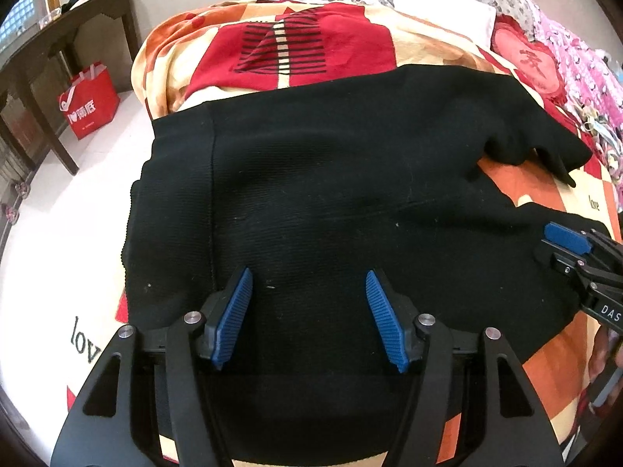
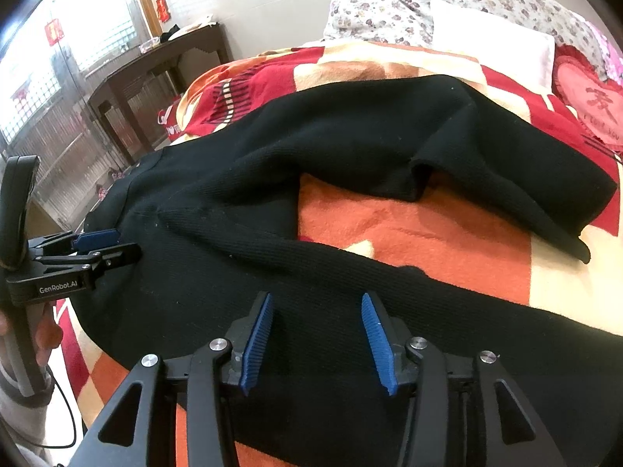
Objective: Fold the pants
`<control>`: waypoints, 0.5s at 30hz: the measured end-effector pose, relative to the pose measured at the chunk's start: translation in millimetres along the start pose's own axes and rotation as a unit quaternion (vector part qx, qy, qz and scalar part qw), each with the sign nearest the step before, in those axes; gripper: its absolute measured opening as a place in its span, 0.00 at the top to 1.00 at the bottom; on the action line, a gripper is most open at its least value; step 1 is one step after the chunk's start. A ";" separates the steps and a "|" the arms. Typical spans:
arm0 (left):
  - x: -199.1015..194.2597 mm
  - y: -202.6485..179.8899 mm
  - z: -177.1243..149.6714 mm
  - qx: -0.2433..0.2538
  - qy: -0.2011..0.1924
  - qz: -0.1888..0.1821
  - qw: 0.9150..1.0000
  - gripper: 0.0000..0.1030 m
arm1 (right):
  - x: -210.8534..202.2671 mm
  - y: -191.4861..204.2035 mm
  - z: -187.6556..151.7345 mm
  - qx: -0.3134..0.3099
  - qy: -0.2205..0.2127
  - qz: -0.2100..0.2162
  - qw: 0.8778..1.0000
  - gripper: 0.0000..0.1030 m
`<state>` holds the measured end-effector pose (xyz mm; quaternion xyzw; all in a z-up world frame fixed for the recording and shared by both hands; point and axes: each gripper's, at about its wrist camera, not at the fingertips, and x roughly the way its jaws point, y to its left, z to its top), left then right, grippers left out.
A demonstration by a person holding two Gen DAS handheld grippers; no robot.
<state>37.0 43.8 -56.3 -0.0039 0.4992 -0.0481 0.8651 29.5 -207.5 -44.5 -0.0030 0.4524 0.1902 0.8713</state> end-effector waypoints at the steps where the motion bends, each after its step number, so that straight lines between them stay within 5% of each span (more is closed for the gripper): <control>1: 0.1 -0.6 0.0 0.004 0.001 0.001 1.000 0.41 | 0.2 0.4 -0.1 -0.001 0.000 -0.001 1.000 0.54; 8: -8.1 0.8 7.7 0.007 -0.006 0.004 1.000 0.41 | -12.9 0.5 7.2 -0.011 -0.019 0.000 1.000 0.55; 15: -12.5 9.5 45.7 0.014 -0.023 -0.003 1.000 0.41 | -22.6 -13.8 79.6 -0.087 -0.057 -0.072 0.992 0.55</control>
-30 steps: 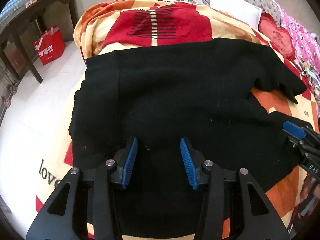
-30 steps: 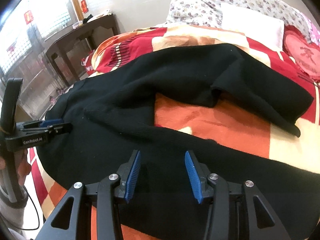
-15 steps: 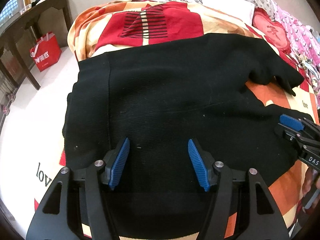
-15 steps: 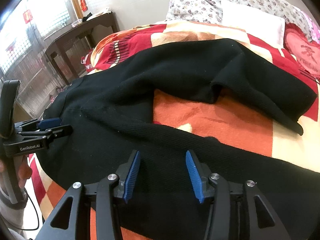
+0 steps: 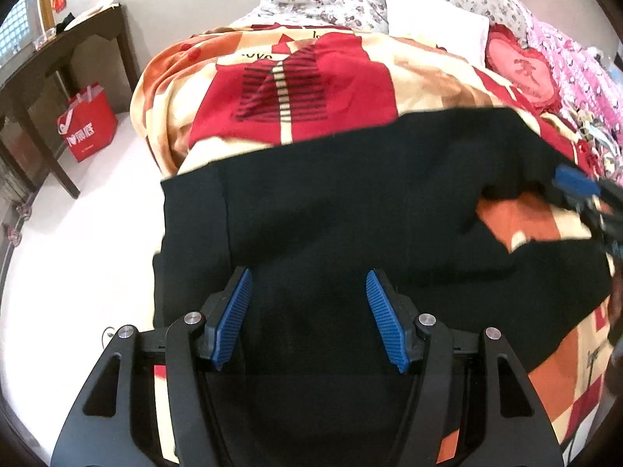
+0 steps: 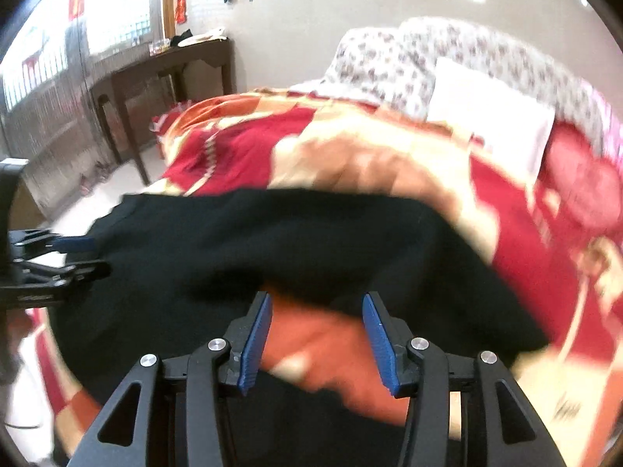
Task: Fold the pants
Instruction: 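Grasp the pants leg edge with the right gripper and lift it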
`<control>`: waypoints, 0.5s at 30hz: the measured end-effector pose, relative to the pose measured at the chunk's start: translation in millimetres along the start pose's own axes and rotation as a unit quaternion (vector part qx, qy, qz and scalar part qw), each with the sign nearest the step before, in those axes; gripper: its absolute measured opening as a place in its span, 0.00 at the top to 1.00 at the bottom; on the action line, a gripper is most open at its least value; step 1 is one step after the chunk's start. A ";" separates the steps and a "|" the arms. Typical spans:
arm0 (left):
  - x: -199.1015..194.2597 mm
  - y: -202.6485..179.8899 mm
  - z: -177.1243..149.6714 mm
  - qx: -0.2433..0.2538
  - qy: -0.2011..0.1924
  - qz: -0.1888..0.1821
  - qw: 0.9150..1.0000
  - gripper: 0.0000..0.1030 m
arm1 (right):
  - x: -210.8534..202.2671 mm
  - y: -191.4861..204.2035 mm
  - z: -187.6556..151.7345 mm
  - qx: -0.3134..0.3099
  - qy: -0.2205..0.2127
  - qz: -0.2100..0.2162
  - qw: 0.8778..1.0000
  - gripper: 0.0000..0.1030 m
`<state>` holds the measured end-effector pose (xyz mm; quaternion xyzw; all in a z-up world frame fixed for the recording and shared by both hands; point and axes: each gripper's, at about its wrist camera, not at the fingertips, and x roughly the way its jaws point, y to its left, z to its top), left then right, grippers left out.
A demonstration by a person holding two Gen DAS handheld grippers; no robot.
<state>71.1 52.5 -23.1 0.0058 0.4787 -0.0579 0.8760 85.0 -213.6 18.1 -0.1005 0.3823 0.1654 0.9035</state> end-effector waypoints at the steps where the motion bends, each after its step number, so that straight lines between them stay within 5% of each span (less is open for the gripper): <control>1: 1.4 1.9 3.5 -0.001 0.001 -0.002 1.000 0.41 | 4.5 -4.2 10.9 -0.014 0.001 -0.009 1.000 0.55; 6: 17.3 11.2 27.4 -0.008 0.008 -0.014 1.000 0.41 | 36.9 -8.5 56.0 -0.122 0.018 -0.033 0.992 0.54; 15: 55.2 36.2 55.6 -0.050 0.043 -0.026 0.997 0.41 | 108.4 29.8 78.2 -0.297 0.091 0.053 0.949 0.54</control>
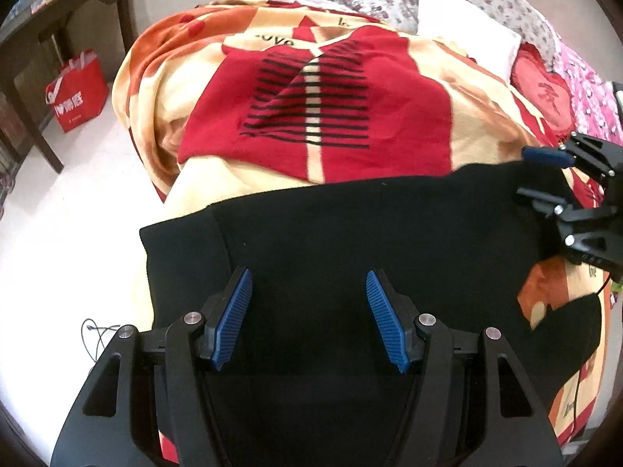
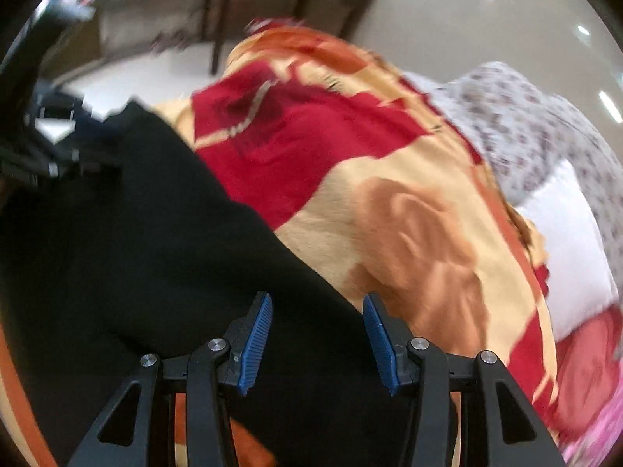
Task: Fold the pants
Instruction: 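Grasp the pants leg edge with the right gripper and lift it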
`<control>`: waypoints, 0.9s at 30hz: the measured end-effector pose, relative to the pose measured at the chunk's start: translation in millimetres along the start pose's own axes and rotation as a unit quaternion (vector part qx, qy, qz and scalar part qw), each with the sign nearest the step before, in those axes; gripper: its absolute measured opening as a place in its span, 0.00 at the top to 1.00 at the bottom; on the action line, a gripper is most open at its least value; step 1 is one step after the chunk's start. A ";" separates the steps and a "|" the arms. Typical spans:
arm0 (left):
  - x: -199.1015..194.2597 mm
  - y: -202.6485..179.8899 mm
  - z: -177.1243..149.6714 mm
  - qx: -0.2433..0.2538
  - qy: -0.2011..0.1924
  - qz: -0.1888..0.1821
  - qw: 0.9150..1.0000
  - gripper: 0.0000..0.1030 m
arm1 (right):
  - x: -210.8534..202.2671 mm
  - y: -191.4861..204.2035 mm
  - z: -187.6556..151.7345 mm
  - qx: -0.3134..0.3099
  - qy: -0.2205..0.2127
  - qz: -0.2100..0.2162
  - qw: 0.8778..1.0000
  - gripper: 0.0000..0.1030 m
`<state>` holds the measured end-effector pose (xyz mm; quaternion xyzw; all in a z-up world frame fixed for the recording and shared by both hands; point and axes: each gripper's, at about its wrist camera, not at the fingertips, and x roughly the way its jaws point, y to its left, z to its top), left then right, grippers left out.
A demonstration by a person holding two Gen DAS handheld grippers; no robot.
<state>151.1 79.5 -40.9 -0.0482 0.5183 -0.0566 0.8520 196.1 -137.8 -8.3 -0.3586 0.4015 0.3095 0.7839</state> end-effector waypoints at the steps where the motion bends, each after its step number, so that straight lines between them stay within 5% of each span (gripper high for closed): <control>1: 1.9 1.5 0.9 -0.002 0.001 -0.002 1.000 0.41 | 6.9 -0.7 3.1 -0.010 0.005 0.009 1.000 0.54; 4: 9.1 5.2 2.8 -0.011 0.008 -0.007 1.000 0.41 | 20.8 -5.7 9.4 -0.010 0.014 0.041 0.999 0.55; 7: 9.5 3.1 3.0 -0.005 0.006 -0.002 1.000 0.41 | 29.5 -4.1 7.0 0.007 0.026 0.059 0.998 0.88; 8: 7.8 3.4 2.7 -0.005 0.005 -0.003 1.000 0.41 | 26.3 0.7 3.9 0.005 0.024 0.053 0.998 0.93; 21: -93.8 56.7 -39.7 -0.093 -0.090 0.006 0.992 0.41 | -110.0 84.8 -83.6 0.077 -0.072 0.108 0.989 0.96; 27: -125.8 69.2 -81.2 -0.112 -0.105 0.000 0.988 0.41 | -114.3 136.6 -148.2 0.147 -0.063 0.174 0.972 0.97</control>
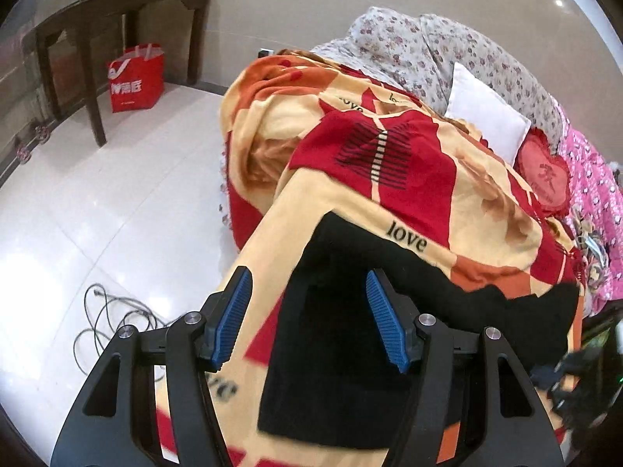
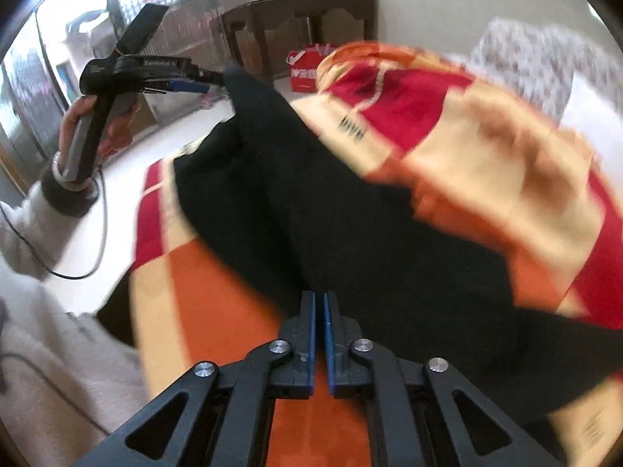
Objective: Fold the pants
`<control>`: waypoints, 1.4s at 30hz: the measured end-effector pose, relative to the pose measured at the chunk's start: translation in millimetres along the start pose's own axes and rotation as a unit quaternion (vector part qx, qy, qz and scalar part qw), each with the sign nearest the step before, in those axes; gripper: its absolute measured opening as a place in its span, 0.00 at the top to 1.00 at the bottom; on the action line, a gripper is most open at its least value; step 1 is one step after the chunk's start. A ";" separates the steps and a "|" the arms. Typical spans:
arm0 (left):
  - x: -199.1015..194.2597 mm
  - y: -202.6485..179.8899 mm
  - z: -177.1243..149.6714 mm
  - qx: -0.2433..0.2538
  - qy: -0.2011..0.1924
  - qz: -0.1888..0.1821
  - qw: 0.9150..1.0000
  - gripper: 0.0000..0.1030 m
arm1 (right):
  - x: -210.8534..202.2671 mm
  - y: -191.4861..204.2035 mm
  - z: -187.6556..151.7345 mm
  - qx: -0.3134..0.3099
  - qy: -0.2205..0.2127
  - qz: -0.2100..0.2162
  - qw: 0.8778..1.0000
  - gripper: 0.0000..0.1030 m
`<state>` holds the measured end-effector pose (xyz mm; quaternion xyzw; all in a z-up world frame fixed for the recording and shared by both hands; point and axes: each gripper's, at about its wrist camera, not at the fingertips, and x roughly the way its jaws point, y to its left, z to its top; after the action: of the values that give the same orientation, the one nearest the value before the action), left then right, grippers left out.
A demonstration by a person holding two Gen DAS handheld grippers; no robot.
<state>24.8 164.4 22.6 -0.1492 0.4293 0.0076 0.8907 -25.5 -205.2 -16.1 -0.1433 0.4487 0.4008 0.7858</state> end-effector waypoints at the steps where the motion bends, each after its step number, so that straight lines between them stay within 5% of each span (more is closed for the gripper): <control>1: -4.0 4.0 -6.0 -0.008 0.001 -0.001 1.000 0.41 | 7.0 4.1 -11.2 0.009 0.011 0.000 1.000 0.97; 6: -9.0 12.5 -20.8 -0.027 0.012 -0.008 1.000 0.41 | -3.3 4.7 -18.8 0.078 -0.039 0.009 0.996 0.96; 9: -18.6 20.9 -24.7 -0.045 -0.002 -0.015 0.999 0.41 | -10.7 30.0 4.2 0.045 -0.082 -0.030 0.995 0.92; 12: -13.7 24.2 -23.9 -0.049 0.000 -0.002 0.999 0.40 | 7.2 54.2 35.5 0.006 -0.113 -0.028 0.993 0.73; 14: -6.6 26.2 -26.3 -0.049 0.002 0.012 0.999 0.40 | 28.9 70.7 48.3 -0.020 -0.111 -0.029 0.993 0.66; 18: 9.3 33.8 -27.0 -0.064 0.022 0.000 0.998 0.40 | 71.7 85.6 62.0 -0.089 -0.075 -0.110 0.987 0.66; 21: 23.5 30.5 -27.0 -0.064 0.039 -0.021 0.997 0.40 | 91.0 82.9 57.2 -0.112 -0.034 -0.114 0.987 0.66; 25: 37.0 25.5 -25.2 -0.062 0.042 -0.025 0.997 0.40 | 89.3 70.4 56.0 -0.093 -0.051 -0.115 0.988 0.69; 27: 38.7 20.8 -23.0 -0.055 0.033 -0.030 0.997 0.41 | 88.9 54.3 60.3 -0.048 -0.066 -0.091 0.992 0.85; 28: 39.5 17.2 -21.3 -0.048 0.032 -0.030 0.998 0.49 | 87.4 48.1 63.8 -0.029 -0.073 -0.078 0.994 0.94; 30: 38.8 8.7 -18.2 -0.034 0.043 -0.037 0.998 0.67 | 72.5 37.3 67.0 0.009 -0.092 -0.045 0.995 0.95; 33: 16.6 0.5 -22.0 -0.011 0.029 -0.041 0.999 0.77 | 38.0 41.3 61.8 0.030 -0.119 -0.004 0.992 0.95; 37: -13.2 5.1 -45.4 -0.002 0.028 -0.064 0.998 0.77 | 15.9 57.8 40.3 0.037 -0.113 0.032 0.992 0.95; 42: 17.6 15.9 -74.6 -0.007 0.073 0.000 0.997 0.77 | 62.0 66.0 18.2 0.058 -0.060 0.023 0.996 0.94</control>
<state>-23.2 157.2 -38.9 -0.1556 0.4932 -0.0002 0.8559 -47.6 -121.4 -47.9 -0.0625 0.4267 0.4000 0.8087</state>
